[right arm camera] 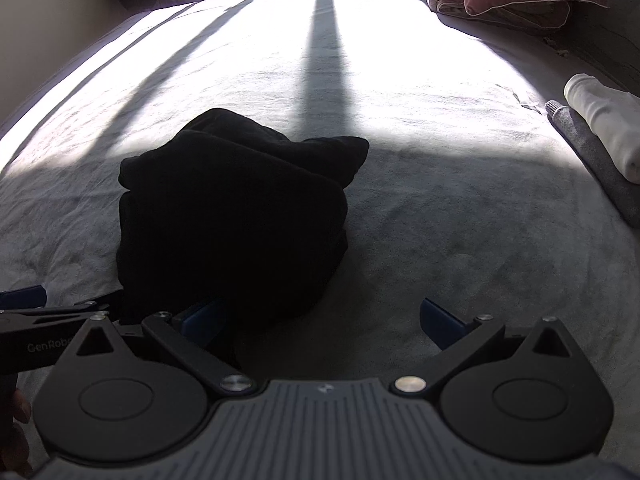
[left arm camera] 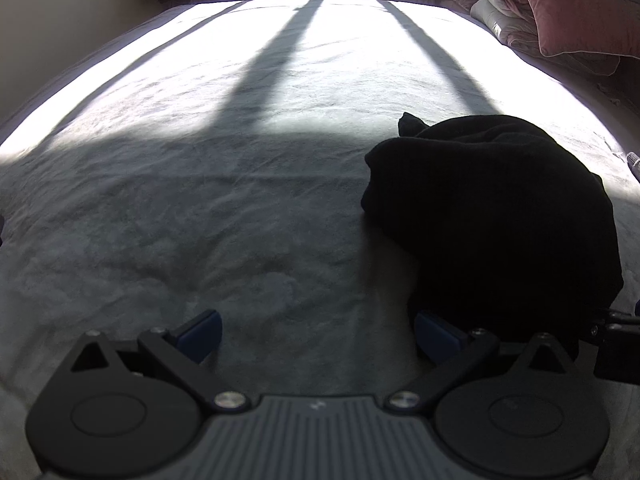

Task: Fold clothes
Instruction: 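Move both tools toward the crumpled black garment on the bed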

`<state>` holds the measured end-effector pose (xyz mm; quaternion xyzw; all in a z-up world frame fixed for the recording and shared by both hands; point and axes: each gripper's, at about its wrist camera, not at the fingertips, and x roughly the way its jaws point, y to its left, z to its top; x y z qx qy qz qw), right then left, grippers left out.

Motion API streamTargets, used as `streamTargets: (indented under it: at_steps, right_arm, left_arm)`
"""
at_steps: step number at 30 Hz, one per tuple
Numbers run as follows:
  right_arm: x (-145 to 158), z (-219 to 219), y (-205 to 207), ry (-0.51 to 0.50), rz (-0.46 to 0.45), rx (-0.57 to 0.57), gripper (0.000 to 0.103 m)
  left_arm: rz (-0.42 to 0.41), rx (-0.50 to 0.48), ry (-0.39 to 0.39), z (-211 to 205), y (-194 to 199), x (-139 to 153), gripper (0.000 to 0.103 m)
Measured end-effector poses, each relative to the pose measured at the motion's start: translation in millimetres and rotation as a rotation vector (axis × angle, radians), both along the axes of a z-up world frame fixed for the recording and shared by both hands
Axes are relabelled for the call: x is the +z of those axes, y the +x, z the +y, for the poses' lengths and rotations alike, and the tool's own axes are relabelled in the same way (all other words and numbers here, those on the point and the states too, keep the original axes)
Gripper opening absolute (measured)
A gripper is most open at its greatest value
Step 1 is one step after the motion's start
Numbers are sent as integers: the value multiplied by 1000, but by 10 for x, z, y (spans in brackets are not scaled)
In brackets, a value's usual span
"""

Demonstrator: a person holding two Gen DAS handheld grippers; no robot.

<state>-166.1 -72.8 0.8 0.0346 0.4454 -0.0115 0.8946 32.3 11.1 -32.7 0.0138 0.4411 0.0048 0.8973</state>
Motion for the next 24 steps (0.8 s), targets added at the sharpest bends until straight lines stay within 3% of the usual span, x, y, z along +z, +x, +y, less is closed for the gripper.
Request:
streamTargets:
  at_steps: [7, 11, 24]
  right_arm:
    - [-110, -27, 31, 24, 71, -10, 103]
    - [-130, 121, -62, -36, 82, 30, 103]
    - [-73, 638, -652, -79, 44, 72, 103]
  left_arm:
    - [3, -16, -8, 38, 3, -38, 103]
    - [7, -15, -3, 21, 11, -42, 103]
    - [-13, -16, -21, 58, -7, -39, 103]
